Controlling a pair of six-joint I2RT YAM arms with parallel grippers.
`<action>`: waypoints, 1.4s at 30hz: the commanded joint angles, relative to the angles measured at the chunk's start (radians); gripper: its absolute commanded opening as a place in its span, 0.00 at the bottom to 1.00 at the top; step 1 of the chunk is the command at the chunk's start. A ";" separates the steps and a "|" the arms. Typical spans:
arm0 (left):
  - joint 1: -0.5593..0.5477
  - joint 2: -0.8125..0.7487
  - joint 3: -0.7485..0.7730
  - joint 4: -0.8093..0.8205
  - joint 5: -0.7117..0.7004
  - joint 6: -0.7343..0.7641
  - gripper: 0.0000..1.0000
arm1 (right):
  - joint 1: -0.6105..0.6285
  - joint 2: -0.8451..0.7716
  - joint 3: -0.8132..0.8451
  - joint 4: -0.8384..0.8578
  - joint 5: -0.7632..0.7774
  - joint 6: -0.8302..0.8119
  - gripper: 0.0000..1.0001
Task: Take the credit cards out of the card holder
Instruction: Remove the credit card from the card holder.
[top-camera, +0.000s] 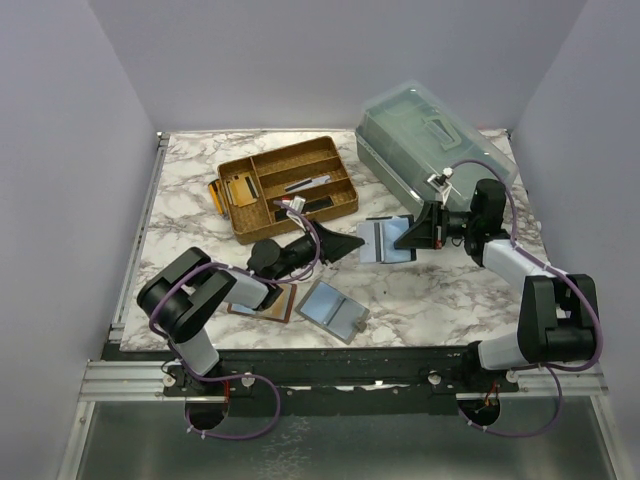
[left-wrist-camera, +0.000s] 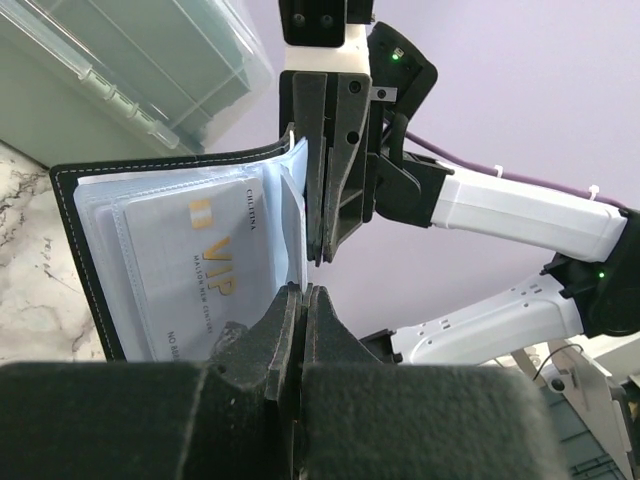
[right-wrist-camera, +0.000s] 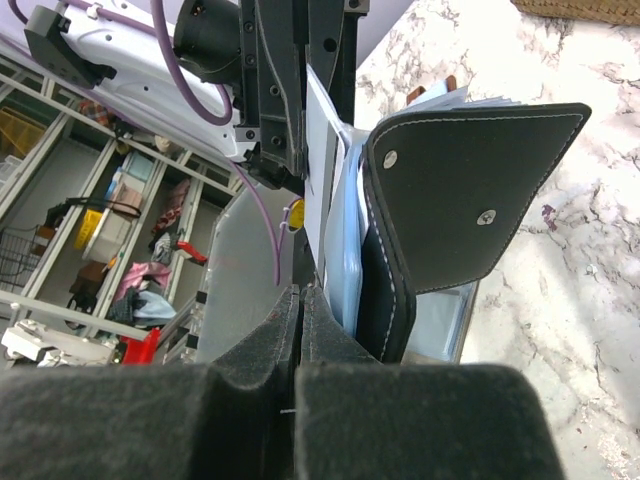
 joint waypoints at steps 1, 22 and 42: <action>0.003 -0.029 0.006 0.179 0.048 -0.029 0.00 | -0.005 -0.006 0.019 0.003 -0.046 -0.014 0.00; -0.042 0.078 0.125 0.178 0.049 -0.036 0.00 | -0.002 0.021 0.001 0.024 -0.024 0.030 0.41; -0.145 0.166 0.182 0.177 -0.007 -0.002 0.00 | -0.002 0.029 0.000 0.059 0.003 0.088 0.27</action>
